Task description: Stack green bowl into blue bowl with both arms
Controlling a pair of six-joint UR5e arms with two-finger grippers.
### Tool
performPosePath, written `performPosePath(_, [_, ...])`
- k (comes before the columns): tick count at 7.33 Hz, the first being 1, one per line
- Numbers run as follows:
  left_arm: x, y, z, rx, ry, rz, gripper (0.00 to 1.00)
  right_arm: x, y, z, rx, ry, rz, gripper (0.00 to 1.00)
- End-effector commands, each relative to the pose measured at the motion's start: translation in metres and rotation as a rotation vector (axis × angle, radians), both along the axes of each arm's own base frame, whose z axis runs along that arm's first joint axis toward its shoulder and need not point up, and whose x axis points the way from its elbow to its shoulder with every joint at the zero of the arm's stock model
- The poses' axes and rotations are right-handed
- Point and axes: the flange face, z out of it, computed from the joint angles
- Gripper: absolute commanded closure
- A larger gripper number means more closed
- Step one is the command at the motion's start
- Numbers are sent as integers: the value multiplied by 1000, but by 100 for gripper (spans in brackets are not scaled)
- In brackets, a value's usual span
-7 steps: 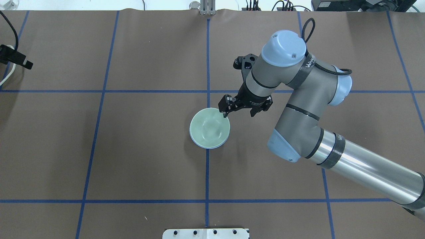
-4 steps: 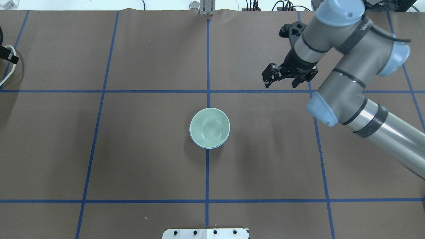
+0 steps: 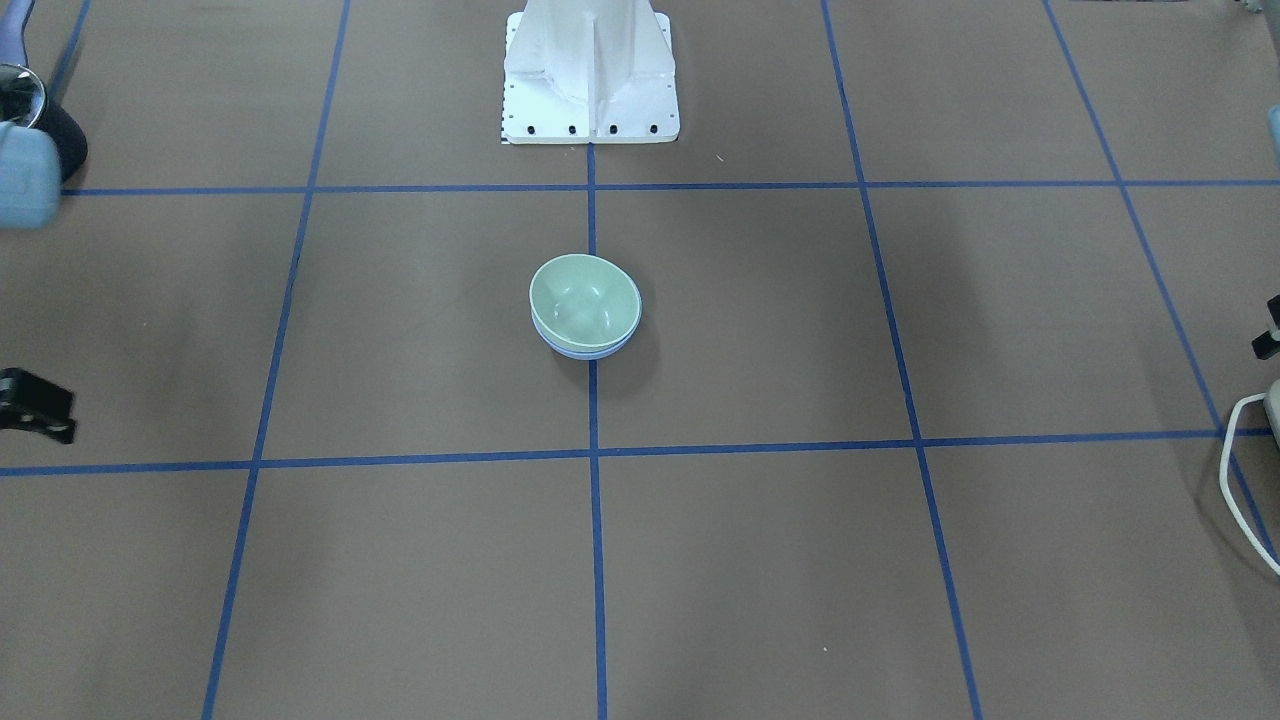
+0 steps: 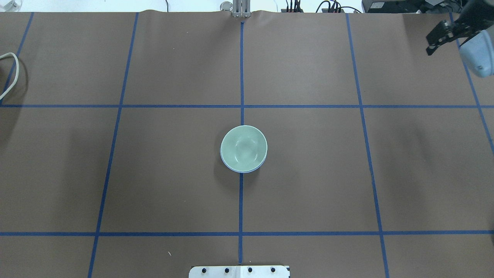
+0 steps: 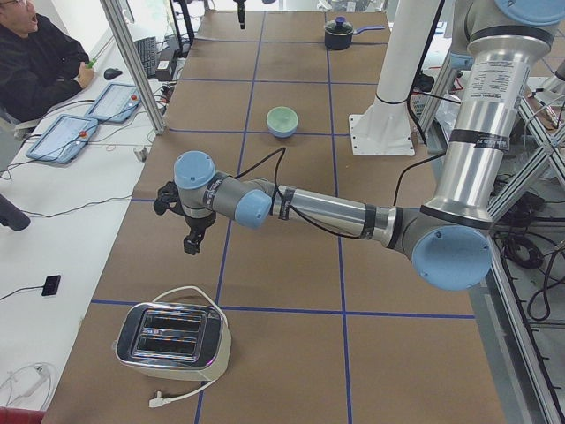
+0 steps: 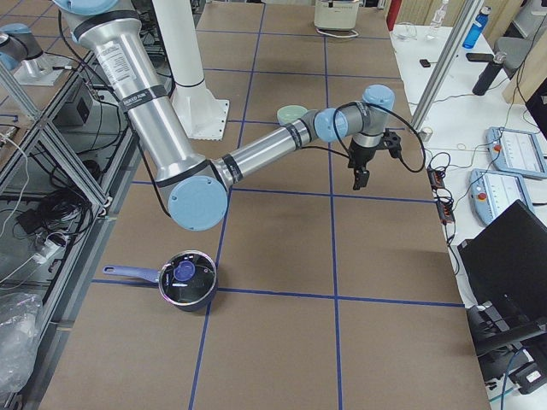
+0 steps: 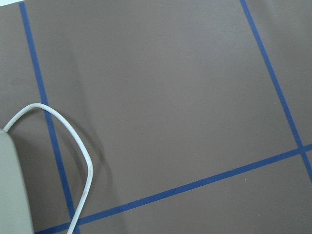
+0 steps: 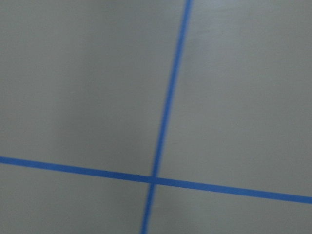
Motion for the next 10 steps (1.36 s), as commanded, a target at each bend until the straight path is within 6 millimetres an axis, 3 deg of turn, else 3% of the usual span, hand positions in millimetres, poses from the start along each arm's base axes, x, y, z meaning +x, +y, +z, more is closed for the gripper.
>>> performPosePath(1, [-41,5,19,-35,-6,-68,2,77,-4,74,-28,25,-17,0])
performPosePath(4, [-55,23,44,-72,-12,-95,2,92,11,108,-46,26,-37,0])
performPosePath(6, [-62,41,69,-57,-25,-57,2,92,20,155,-17,25,-42,0])
performPosePath(7, [-78,43,76,-64,-28,-75,2,92,17,162,-3,25,-35,0])
performPosePath(10, [-80,44,81,-75,-29,-78,2,88,12,151,29,21,-46,0])
